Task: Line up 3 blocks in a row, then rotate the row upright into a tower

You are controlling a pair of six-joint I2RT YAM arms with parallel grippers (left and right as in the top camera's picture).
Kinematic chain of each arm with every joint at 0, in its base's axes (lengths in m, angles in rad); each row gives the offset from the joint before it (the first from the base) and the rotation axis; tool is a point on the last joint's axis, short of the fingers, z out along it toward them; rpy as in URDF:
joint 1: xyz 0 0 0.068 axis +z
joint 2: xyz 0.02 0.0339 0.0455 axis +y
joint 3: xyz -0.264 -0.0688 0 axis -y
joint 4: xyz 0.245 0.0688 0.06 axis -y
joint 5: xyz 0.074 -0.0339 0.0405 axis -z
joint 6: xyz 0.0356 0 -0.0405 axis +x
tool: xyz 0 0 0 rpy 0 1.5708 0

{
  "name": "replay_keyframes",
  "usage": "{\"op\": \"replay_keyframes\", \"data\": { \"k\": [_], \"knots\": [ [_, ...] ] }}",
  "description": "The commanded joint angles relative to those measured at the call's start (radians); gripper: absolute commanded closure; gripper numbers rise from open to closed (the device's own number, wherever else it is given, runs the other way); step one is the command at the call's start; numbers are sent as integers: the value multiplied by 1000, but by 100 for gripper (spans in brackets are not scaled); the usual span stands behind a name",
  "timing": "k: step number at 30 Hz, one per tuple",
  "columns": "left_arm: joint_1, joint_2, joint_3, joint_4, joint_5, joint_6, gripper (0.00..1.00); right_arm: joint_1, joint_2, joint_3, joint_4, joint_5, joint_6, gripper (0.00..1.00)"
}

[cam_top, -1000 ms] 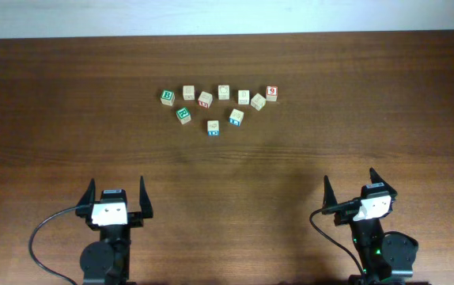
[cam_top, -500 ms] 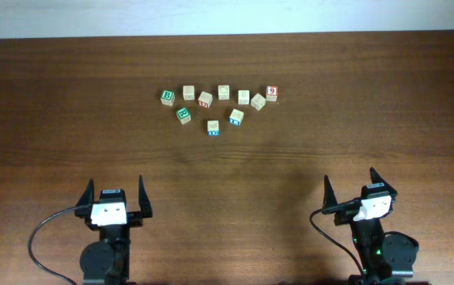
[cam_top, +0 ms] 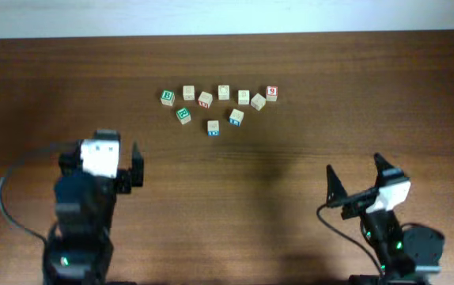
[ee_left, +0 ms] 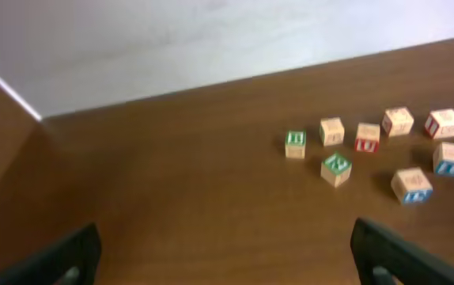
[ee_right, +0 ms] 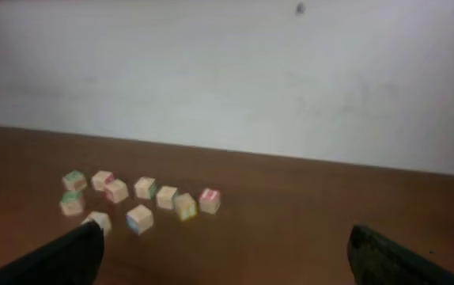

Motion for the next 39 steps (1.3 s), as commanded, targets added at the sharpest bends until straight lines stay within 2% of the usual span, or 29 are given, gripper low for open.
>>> {"op": "replay_keyframes", "data": {
  "k": [1,4,7,10,12,14,18,20,24,28,32,39],
  "knots": [
    [-4,245,291,-171,47,34,1,-7,242,251,-108,-96,20,2],
    [-4,421,509,-306,100,34,1,-7,509,529,-299,-153,20,2],
    [-4,524,649,-389,179,34,1,-6,751,805,-513,-206,20,2],
    [-4,594,742,-481,317,34,1,-6,1046,1160,-840,-239,19,2],
    [-4,605,741,-537,369,34,1,-7,1204,1310,-943,-250,32,2],
    [-4,607,741,-581,393,29,1,-7,1277,1334,-990,-301,42,2],
    [-4,607,741,-655,410,29,1,35,1398,1334,-988,-322,37,1],
    [-4,610,741,-655,412,12,1,129,1445,1335,-944,-210,96,2],
    [-4,655,742,-642,226,-267,1,291,1518,1382,-906,67,298,6],
    [-4,761,748,-646,95,-373,1,381,1633,1421,-780,141,425,9],
    [-4,823,748,-653,82,-374,1,386,1718,1421,-687,156,474,12],
    [-4,827,748,-649,82,-374,1,405,1869,1421,-592,156,526,12]
  ]
}}
